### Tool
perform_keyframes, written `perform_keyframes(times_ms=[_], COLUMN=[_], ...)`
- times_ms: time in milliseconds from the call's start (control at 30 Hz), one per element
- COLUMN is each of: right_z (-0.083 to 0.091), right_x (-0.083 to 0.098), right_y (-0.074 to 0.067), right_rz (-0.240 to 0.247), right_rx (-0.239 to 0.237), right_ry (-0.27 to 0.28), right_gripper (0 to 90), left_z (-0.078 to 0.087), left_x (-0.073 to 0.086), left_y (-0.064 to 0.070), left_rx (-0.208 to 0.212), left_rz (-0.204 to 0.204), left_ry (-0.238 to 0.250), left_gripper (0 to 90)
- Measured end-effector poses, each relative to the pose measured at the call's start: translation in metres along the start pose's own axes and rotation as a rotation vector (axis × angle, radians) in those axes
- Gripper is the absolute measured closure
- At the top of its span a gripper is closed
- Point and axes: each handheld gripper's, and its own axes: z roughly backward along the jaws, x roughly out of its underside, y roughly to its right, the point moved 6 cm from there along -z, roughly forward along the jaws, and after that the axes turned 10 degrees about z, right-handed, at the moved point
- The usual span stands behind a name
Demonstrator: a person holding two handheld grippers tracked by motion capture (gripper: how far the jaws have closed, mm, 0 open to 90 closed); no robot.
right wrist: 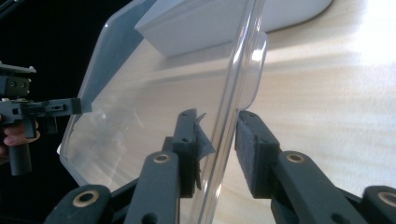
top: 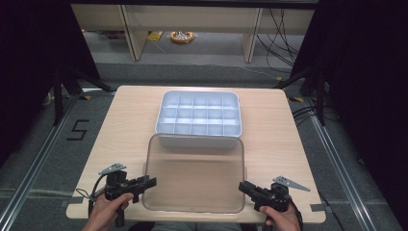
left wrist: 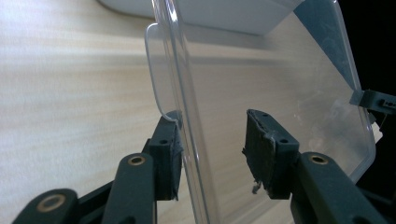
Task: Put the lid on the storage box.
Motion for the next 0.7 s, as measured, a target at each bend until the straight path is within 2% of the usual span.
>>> perform_keyframes(times_ms=[167,233,267,333,367,400,433,467,500,533,600,633,700], right_z=[-0.004,-0.006,-0.007,-0.009,-0.012,-0.012,-0.012,-0.014,-0.015,-0.017,-0.021,-0.025,-0.027], right_x=[-0.009,-0.014,-0.02,-0.023,-0.031,-0.034,-0.034,-0.038,-0.042,-0.047,-0.057,-0.067,-0.073], right_y=[0.004,0.004,0.008,0.009,0.012,0.01,0.01,0.013,0.011,0.016,0.014,0.019,0.019], right_rz=[0.018,-0.008,0.025,0.03,0.037,0.013,0.013,0.032,-0.006,0.044,0.009,0.063,0.063], right_rx=[0.024,0.029,0.041,0.046,0.058,0.052,0.052,0.059,0.059,0.066,0.072,0.083,0.089], right_ry=[-0.004,0.006,0.01,0.014,0.03,0.02,0.02,0.027,0.021,0.038,0.036,0.054,0.06], right_gripper=[71.1,71.0,71.0,71.0,71.0,71.0,71.0,71.0,71.0,71.0,71.0,71.0,71.0], left_z=[-0.002,-0.004,-0.006,-0.008,-0.009,-0.012,-0.012,-0.013,-0.015,-0.016,-0.019,-0.021,-0.023], left_x=[-0.014,-0.021,-0.025,-0.033,-0.037,-0.046,-0.046,-0.051,-0.055,-0.059,-0.068,-0.073,-0.083], left_y=[0.006,0.009,0.01,0.012,0.012,0.014,0.014,0.014,0.014,0.014,0.013,0.013,0.014], left_rx=[-0.02,-0.034,-0.035,-0.032,-0.035,-0.045,-0.045,-0.041,-0.049,-0.045,-0.054,-0.052,-0.059], left_rz=[-0.034,-0.046,-0.056,-0.06,-0.062,-0.061,-0.061,-0.054,-0.052,-0.049,-0.052,-0.046,-0.032], left_ry=[0.017,0.033,0.035,0.039,0.041,0.063,0.063,0.056,0.066,0.069,0.072,0.087,0.1], left_gripper=[57.1,57.1,57.2,57.2,57.4,57.4,57.4,57.4,57.4,57.3,57.0,56.9,56.8])
